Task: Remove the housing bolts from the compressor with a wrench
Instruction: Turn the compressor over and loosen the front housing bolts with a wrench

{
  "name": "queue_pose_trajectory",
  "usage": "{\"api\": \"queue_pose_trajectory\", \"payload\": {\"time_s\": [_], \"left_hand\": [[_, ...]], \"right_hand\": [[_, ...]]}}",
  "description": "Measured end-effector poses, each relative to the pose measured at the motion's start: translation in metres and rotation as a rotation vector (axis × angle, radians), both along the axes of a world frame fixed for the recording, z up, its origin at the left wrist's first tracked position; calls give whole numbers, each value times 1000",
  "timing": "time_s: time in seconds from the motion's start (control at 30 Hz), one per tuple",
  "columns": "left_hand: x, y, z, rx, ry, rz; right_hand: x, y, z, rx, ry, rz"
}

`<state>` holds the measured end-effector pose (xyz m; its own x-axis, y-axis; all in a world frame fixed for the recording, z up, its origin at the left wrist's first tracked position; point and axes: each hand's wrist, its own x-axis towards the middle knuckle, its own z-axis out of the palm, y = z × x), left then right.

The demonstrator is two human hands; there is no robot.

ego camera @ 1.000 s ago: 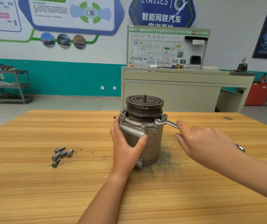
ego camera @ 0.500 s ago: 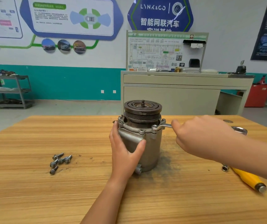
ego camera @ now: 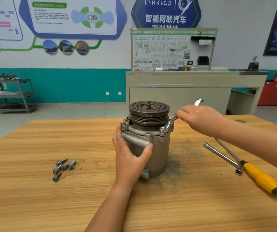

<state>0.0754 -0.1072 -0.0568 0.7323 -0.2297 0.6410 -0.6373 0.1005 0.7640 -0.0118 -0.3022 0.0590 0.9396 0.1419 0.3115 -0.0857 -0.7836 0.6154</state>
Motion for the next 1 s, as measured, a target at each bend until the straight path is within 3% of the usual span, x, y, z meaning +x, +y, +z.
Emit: {"api": "queue_pose_trajectory", "payload": {"time_s": [0.1, 0.23, 0.27, 0.33, 0.53, 0.83, 1.0], "left_hand": [[-1, 1, 0, -1, -2, 0], [-1, 1, -1, -2, -8, 8], [-1, 1, -1, -1, -9, 5], [-2, 1, -1, -3, -9, -2], [-3, 1, -1, -13, -4, -4], [-2, 0, -3, -14, 26, -3], [-1, -1, -3, -13, 29, 9]], "right_hand": [[9, 6, -9, 168, -117, 2], [-17, 23, -12, 885, -468, 120], [-27, 29, -10, 961, -526, 160], [-49, 41, -9, 876, -503, 133], [-85, 77, -12, 454, -145, -325], [-80, 91, -3, 395, -105, -436], [-74, 111, 5, 255, 30, -465]]}}
